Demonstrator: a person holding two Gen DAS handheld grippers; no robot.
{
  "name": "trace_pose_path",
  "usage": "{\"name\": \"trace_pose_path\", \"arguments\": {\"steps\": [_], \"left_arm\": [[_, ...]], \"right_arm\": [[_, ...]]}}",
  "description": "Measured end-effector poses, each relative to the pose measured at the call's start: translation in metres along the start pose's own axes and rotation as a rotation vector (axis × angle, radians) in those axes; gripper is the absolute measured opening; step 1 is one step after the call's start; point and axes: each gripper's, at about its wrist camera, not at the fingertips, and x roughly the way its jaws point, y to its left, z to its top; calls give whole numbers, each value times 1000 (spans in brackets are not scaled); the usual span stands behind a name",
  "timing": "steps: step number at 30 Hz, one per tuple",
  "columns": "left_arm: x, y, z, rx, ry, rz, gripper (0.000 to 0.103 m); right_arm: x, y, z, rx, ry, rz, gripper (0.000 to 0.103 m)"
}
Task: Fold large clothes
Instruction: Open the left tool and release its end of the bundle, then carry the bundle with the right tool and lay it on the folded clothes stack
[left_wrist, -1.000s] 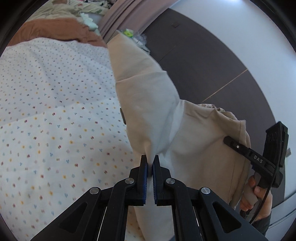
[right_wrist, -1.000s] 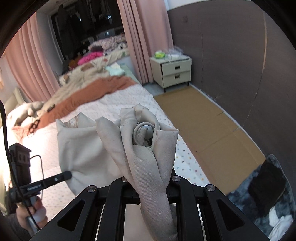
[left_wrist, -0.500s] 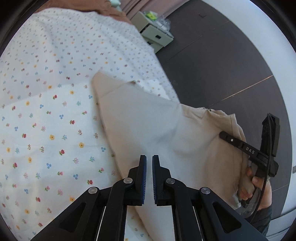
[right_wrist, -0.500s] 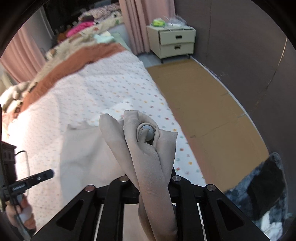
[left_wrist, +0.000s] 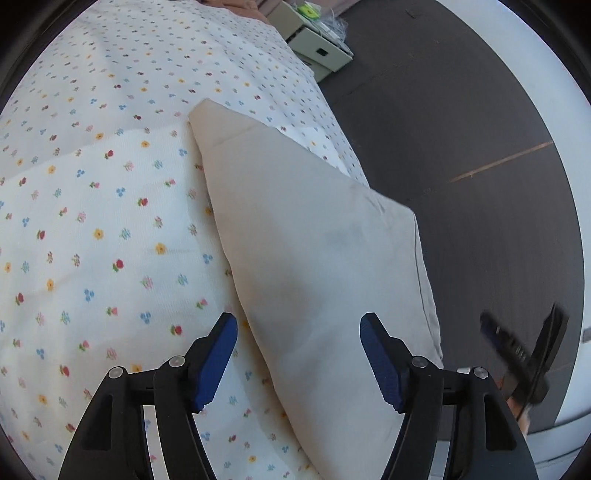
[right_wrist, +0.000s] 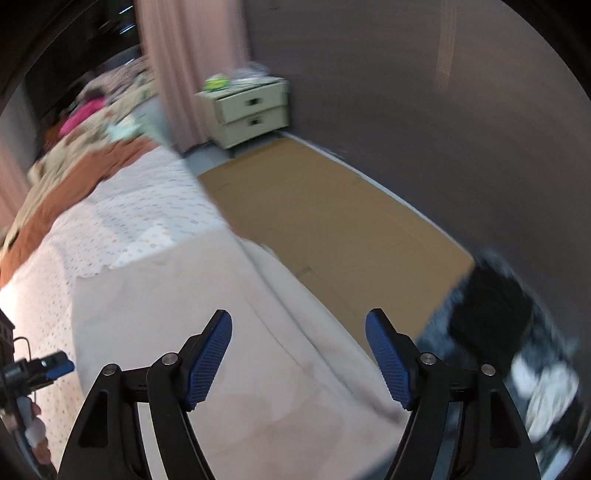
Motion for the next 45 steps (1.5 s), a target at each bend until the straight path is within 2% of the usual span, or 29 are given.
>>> {"name": "trace_pose_path", "arguments": {"steps": [5,8,12,14,15,18,20,25,31,33,35,36,37,38,39,42,45], "left_arm": [[0,-8,-14,37,29,8,70],[2,-10,-26,44,47,16,70],[10,-15,-37,62,79,23,70],[14,-18,-40,71,88,20,70],[15,-19,-42,75,93,20,70],[22,-21,-41,84,105,16,68],[24,-24,-43,94,111,18,64],[27,-28,-44,95,110,31,64],[19,-26,-44,102,93,31,64],[17,-24,-43,93,94,29,64],[13,-23,-42,93,90,28,64],[11,-23,-42,94,87,29,64],[9,-22,-42,92,85,29,64],[8,-22,-41,91,84,27,64],[8,-21,-41,90,83,27,64],[10,-19,-37,90,85,34,64],[17,-18,-34,80,92,32,64]], "right_arm": [[6,-67,-70,238,63,12,74],[20,-91,-105,352,98,82,66],[39,-102,-124,470,104,204,49],[48,-101,-125,502,96,259,29],[50,-101,-126,513,86,274,12],[54,-90,-119,487,59,229,9],[56,-84,-111,458,50,206,8],[63,-84,-104,469,56,197,8],[51,-85,-108,462,32,168,7],[46,-83,-107,447,42,132,7],[45,-86,-106,476,61,148,9],[45,-88,-109,502,79,156,22],[46,-90,-112,520,87,158,51],[46,-90,-115,532,84,160,63],[46,-90,-120,542,72,176,68],[60,-87,-130,572,106,242,67],[71,-87,-133,594,97,274,30]]}}
